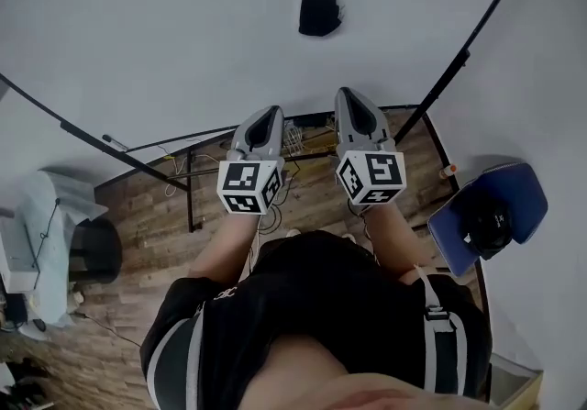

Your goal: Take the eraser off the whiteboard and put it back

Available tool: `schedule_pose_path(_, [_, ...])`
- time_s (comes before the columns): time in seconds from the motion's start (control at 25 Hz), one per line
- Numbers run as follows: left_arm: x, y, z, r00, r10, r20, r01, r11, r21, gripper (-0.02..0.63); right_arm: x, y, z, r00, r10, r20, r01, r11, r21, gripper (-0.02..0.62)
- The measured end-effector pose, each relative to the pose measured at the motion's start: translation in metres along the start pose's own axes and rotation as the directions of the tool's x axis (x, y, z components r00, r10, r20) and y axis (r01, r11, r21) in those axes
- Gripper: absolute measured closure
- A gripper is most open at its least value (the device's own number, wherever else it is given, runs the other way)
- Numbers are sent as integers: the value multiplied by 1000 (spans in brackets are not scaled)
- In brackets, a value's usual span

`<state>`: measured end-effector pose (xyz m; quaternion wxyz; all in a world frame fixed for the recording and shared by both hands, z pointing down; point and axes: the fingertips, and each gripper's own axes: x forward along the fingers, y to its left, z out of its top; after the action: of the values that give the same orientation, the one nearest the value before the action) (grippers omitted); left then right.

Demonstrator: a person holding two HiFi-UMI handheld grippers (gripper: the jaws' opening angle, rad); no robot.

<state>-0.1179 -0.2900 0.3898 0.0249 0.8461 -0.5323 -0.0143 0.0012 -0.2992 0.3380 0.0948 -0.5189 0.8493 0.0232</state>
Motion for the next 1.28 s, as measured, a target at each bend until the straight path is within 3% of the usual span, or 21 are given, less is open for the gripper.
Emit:
schedule_pose_path(0.36, [-2,-4,-5,998,55,-18,-55,998,0,596,39,3,54,995,22,94,-19,999,-32,584])
schedule_pose_path(0.48, [-8,2,-8,996,86,-25,-86,996,0,596,61,5,64,995,18,96,-15,999,-30,472])
schedule_pose_path(0.56, [-14,10,-9,993,114,-27,-114,993,2,595,74,3,69,996,-2,91,4,1000,-20,451])
schedule_pose_path(0.76, [-22,28,-14,986,164,-31,-163,987,6,595,103,-1,68,997,-40,60,41,999,-20,412])
schedule_pose_path(0.92, [-26,37,-19,982,183,-40,-183,983,0,595,122,-5,61,997,-72,32,73,997,-23,338])
schedule_pose_path(1.28, [-20,44,-23,982,184,-46,-184,983,4,595,145,-9,53,999,-54,-6,54,998,13,335])
